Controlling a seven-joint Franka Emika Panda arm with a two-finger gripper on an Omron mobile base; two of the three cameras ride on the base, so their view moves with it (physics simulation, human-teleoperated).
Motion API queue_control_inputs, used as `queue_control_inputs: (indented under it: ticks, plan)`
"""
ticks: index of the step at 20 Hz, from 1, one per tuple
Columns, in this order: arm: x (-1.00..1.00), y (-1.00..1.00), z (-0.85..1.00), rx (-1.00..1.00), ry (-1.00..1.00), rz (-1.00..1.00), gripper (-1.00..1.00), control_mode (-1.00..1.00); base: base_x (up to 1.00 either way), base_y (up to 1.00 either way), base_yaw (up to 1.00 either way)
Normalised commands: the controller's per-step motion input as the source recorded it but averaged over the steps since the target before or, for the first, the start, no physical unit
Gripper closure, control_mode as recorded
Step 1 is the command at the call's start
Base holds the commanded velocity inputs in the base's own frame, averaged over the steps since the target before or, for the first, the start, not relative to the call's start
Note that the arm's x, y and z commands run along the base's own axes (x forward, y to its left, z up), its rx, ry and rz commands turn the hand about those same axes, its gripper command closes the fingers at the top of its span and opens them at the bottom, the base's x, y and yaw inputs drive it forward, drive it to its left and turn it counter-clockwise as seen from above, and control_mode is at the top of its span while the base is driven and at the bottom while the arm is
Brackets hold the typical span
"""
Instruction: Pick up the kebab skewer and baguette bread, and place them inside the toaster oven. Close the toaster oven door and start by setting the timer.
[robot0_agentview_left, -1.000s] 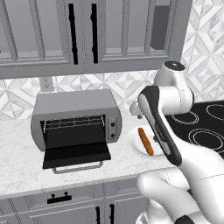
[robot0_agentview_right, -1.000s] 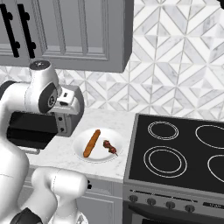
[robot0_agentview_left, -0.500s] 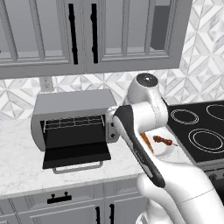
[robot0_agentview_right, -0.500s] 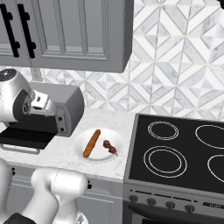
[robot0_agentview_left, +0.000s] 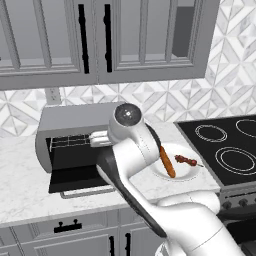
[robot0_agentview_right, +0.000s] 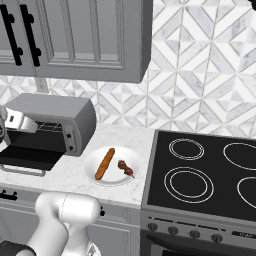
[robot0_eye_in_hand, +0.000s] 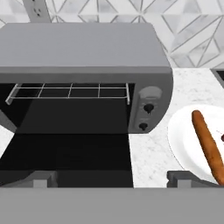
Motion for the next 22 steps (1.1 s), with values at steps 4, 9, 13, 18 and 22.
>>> queue_control_inputs:
  ticks: [4, 9, 13, 18, 22]
  plan:
    - [0.00, 0.51, -0.01, 0.00, -0.13, -0.01, -1.00, -1.00, 0.00, 0.00, 0.00]
    - [0.00, 0.52, 0.00, 0.00, -0.12, 0.00, -1.00, -1.00, 0.00, 0.00, 0.00]
    - [0.10, 0.55, 0.00, 0.00, -0.10, 0.00, -1.00, -1.00, 0.00, 0.00, 0.00]
    - [0.09, 0.10, -0.23, 0.00, -0.08, 0.00, -1.00, -1.00, 0.00, 0.00, 0.00]
    - [0.01, -0.01, -0.47, -0.05, -0.17, 0.00, -1.00, -1.00, 0.00, 0.00, 0.00]
